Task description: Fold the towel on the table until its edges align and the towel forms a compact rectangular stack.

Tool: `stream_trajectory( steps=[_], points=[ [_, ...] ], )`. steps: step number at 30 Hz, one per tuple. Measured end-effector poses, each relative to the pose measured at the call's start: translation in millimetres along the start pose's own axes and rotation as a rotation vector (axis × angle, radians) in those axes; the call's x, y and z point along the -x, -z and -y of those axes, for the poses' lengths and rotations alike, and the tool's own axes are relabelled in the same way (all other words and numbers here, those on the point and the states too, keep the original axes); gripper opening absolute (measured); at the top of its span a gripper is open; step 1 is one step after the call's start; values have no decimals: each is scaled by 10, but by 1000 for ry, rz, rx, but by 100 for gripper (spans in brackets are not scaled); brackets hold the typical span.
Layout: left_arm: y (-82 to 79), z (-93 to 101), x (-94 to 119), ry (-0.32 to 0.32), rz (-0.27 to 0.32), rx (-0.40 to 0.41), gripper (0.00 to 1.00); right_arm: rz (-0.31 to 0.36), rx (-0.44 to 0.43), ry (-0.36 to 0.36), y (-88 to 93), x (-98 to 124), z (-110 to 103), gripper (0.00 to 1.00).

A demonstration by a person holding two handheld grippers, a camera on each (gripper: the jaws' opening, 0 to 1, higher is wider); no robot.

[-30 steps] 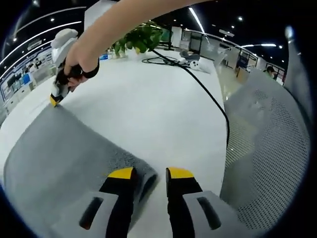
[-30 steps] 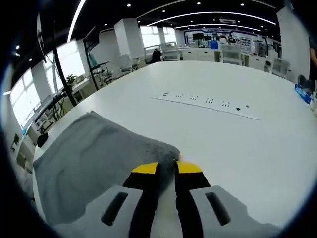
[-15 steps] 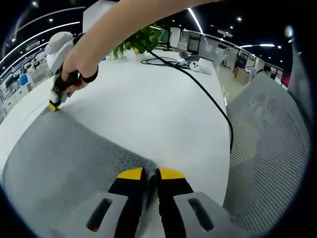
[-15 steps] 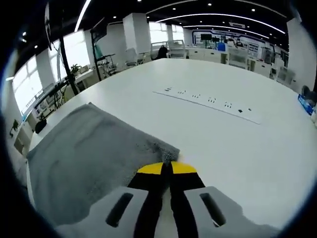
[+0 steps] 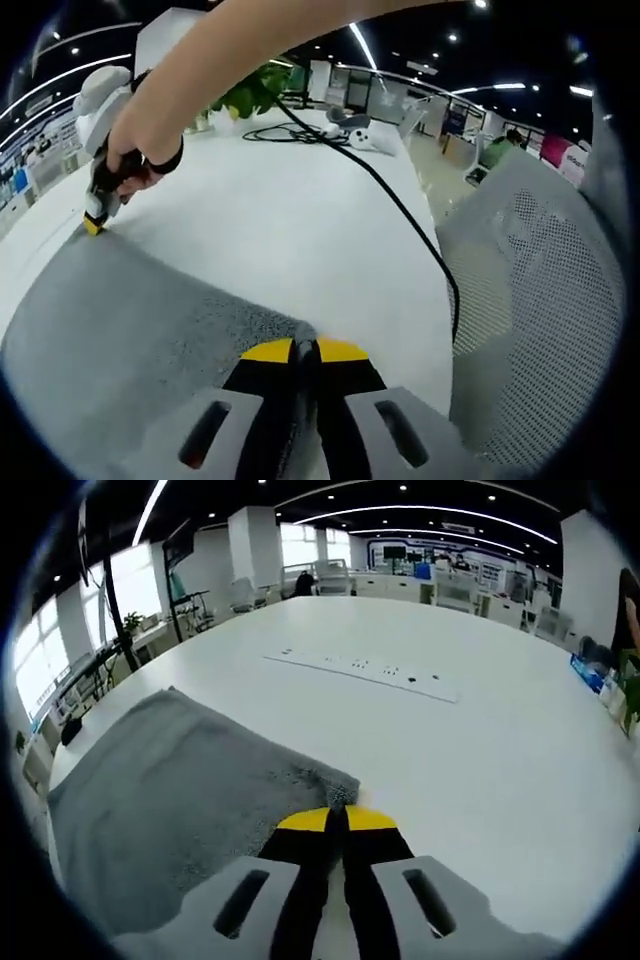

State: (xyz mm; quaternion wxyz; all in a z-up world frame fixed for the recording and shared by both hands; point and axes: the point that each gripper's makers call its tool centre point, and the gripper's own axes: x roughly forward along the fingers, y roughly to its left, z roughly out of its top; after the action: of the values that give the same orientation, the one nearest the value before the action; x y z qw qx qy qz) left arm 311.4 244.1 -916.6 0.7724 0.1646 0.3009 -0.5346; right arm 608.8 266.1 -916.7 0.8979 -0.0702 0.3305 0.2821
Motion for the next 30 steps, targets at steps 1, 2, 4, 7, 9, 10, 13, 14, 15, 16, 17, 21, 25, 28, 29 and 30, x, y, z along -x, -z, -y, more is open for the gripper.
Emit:
stream_trajectory(
  steps=[1, 2, 4, 7, 9, 10, 13, 14, 15, 16, 17, 21, 25, 28, 29, 30],
  points=[
    [-46, 33, -58, 9, 5, -6, 7, 0, -2, 4, 9, 22, 10, 1],
    [-84, 67, -95, 13, 11, -12, 6, 0, -21, 22, 57, 100, 109, 1],
    [-170, 138, -189, 24, 26, -29, 6, -1, -31, 38, 104, 170, 207, 1],
    [-276, 219, -309, 42, 34, -52, 6, -5, -38, 61, 184, 295, 361, 1],
    [-345, 267, -383, 58, 41, -62, 6, -10, -40, 77, 232, 353, 482, 1],
    [-373, 285, -411, 66, 44, -64, 6, -11, -41, 80, 250, 375, 529, 1],
    [-450, 319, -497, 79, 53, -72, 6, -20, -29, 89, 286, 457, 655, 1],
    [-475, 329, -522, 81, 57, -75, 6, -20, -27, 91, 295, 475, 675, 1],
    [-492, 335, -541, 81, 59, -78, 6, -18, -25, 93, 297, 502, 683, 1],
    [-515, 345, -566, 83, 63, -78, 6, -13, -29, 94, 304, 526, 696, 1],
    [-529, 350, -581, 83, 64, -77, 6, -4, -39, 92, 299, 542, 696, 1],
    [-559, 358, -618, 83, 69, -79, 6, 19, -73, 79, 274, 547, 689, 1],
    [-569, 356, -626, 88, 73, -64, 5, 37, -99, 59, 262, 558, 686, 1],
    [-566, 360, -625, 89, 76, -66, 5, 43, -101, 51, 254, 558, 679, 1],
    [-567, 361, -624, 89, 77, -65, 5, 44, -111, 51, 250, 557, 680, 1],
    [-567, 359, -626, 88, 77, -65, 5, 44, -113, 50, 249, 560, 677, 1]
  ],
)
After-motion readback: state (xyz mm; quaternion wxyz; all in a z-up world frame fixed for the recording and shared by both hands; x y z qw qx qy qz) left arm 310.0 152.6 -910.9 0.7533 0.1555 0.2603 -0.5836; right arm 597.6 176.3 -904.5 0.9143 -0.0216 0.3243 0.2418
